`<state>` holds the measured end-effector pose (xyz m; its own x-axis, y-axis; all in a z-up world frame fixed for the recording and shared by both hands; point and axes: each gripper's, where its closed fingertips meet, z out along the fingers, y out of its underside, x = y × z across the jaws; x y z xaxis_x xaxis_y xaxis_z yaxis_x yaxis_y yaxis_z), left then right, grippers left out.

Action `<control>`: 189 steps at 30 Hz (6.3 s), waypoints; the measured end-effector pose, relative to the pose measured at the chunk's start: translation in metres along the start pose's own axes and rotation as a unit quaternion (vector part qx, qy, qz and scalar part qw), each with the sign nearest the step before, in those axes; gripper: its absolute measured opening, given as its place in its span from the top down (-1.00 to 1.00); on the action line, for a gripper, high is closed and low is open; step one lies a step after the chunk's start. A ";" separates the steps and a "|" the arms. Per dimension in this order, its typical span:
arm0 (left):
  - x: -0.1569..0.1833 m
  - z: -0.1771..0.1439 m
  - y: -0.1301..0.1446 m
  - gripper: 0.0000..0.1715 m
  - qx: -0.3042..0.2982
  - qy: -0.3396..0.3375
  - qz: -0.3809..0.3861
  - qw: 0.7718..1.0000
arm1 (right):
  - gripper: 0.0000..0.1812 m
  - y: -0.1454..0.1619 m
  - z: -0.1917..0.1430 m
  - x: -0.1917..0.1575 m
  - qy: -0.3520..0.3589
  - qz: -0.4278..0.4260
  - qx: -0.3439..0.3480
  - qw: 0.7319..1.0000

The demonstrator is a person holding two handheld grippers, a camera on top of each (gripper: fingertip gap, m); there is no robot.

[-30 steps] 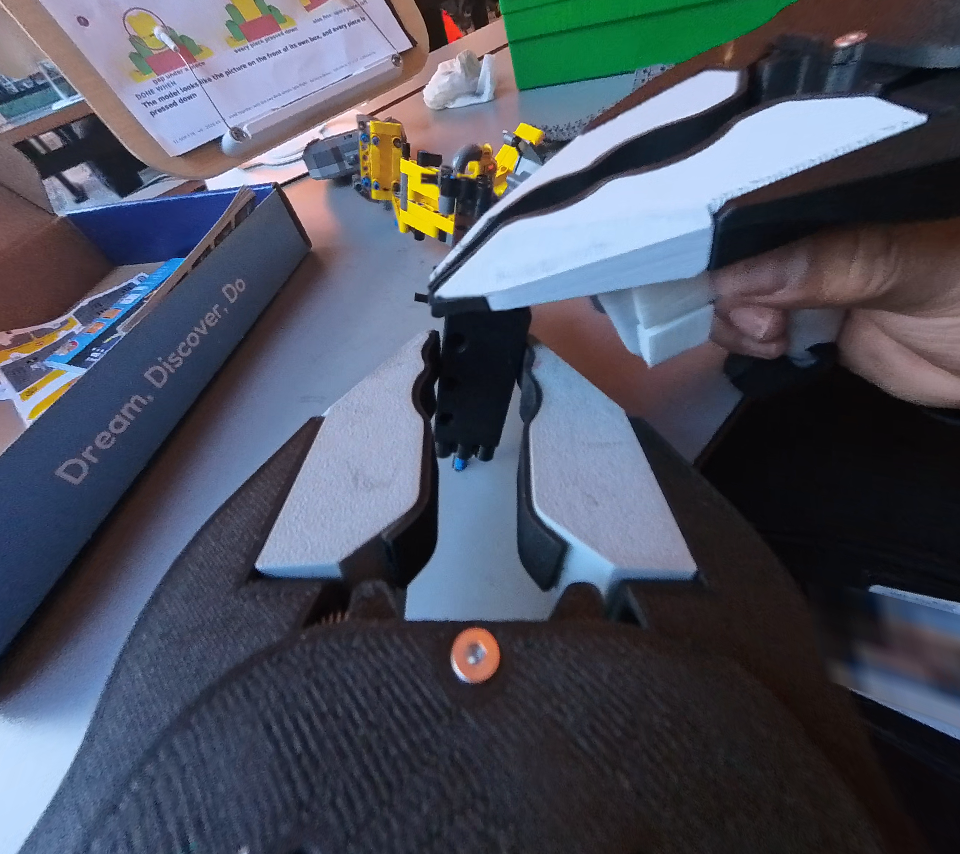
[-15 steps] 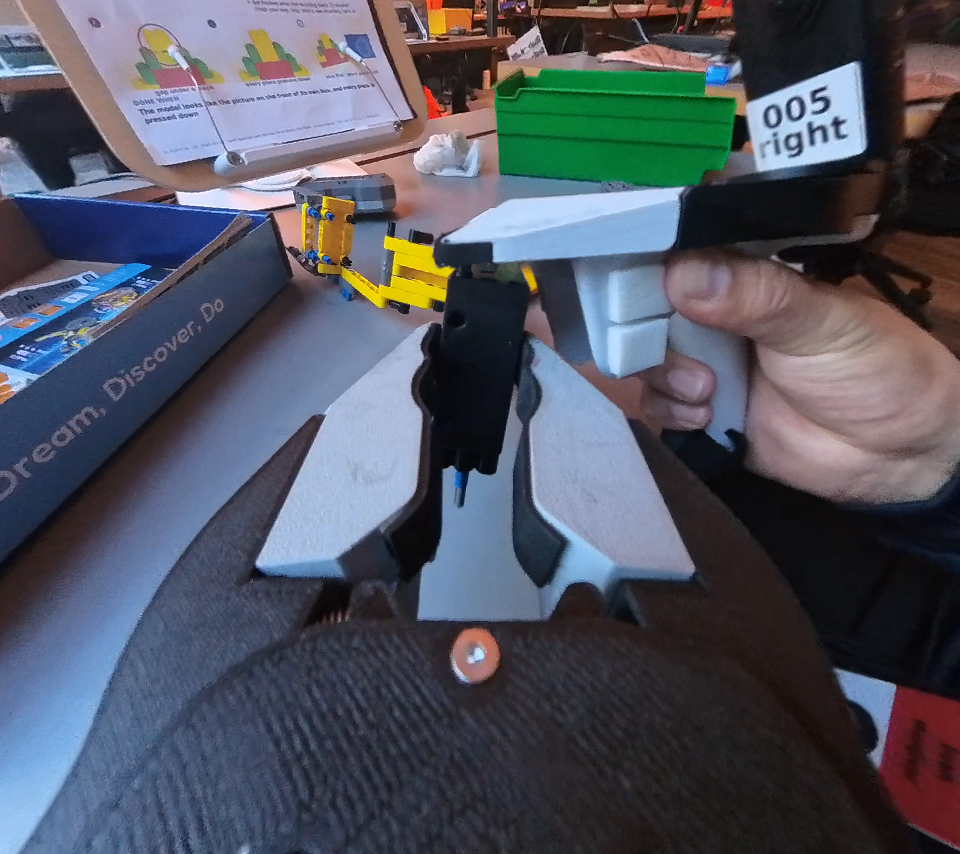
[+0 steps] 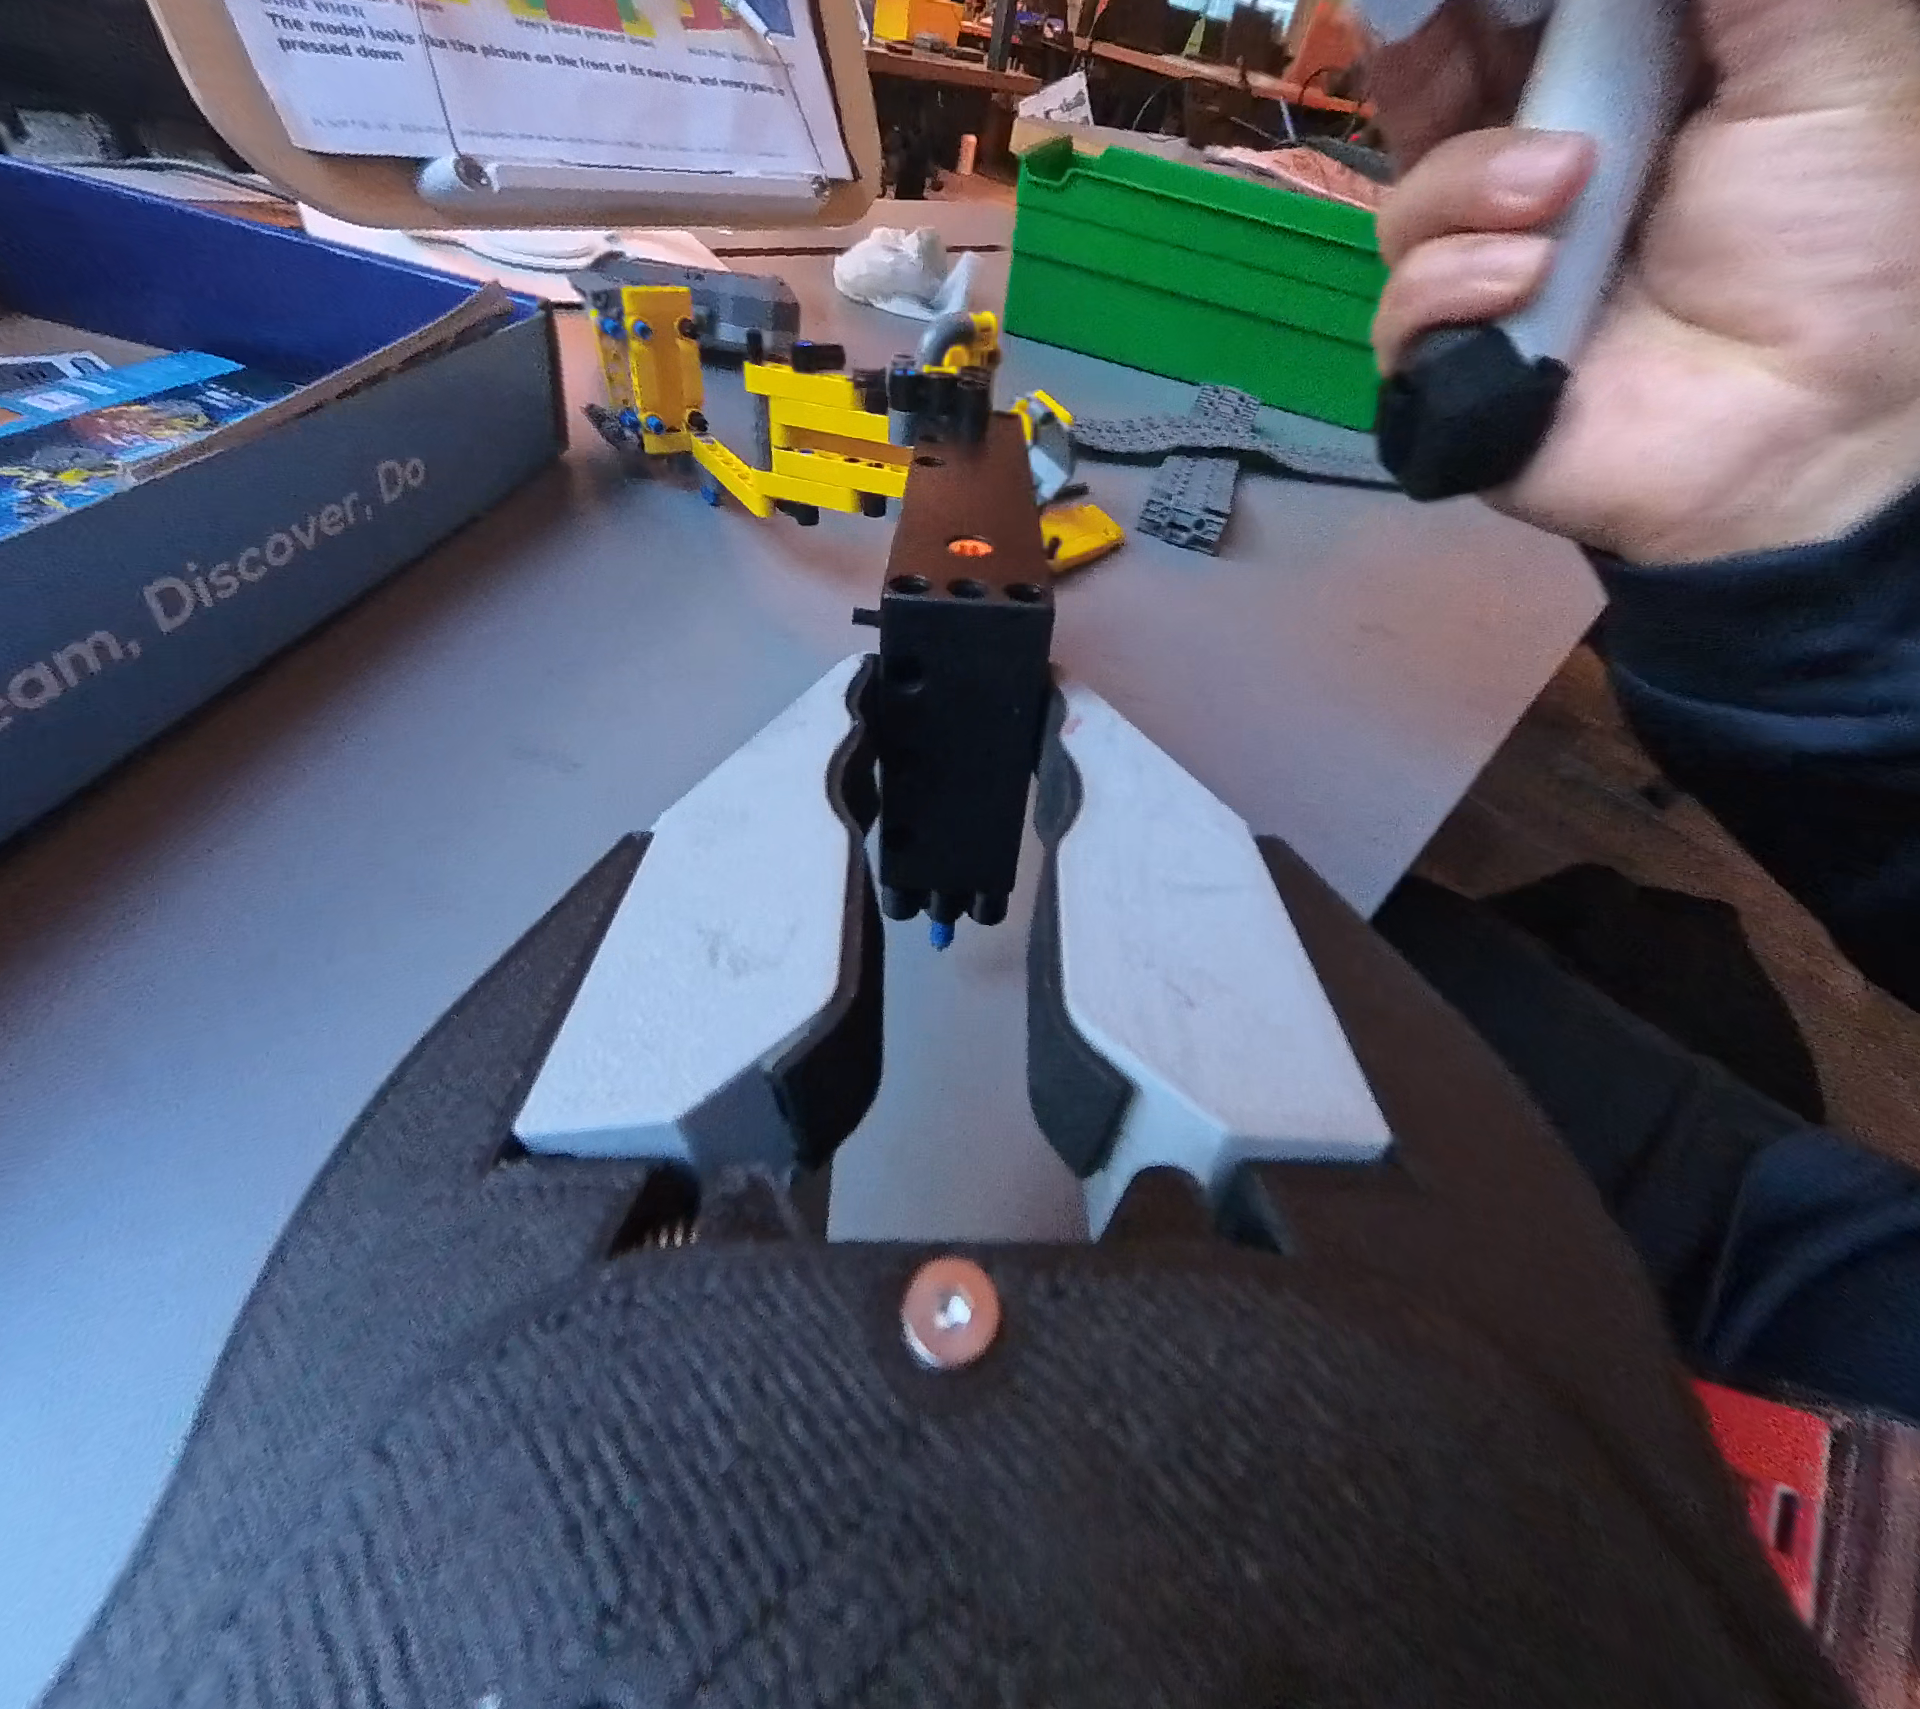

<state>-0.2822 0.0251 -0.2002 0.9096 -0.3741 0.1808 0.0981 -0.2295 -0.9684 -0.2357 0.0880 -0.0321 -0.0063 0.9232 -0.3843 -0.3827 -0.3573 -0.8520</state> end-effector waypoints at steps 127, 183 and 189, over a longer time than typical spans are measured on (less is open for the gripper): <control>-0.015 -0.031 0.048 0.54 -0.238 -0.171 0.351 0.889 | 1.00 0.101 -0.126 0.174 0.207 -0.267 -0.429 0.837; 0.034 -0.019 0.075 0.39 -0.242 0.112 0.179 0.947 | 0.46 0.099 -0.172 0.070 0.168 -0.322 -0.378 0.851; 0.023 -0.026 0.079 0.36 -0.230 0.084 0.177 0.953 | 0.32 0.193 -0.161 -0.019 0.015 -0.412 -0.466 0.783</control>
<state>-0.2642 -0.0251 -0.2680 0.7709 -0.6318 -0.0811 -0.4260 -0.4167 -0.8031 -0.1603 -0.0210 -0.2462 -0.0855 0.8962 0.4353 0.5941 0.3966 -0.6998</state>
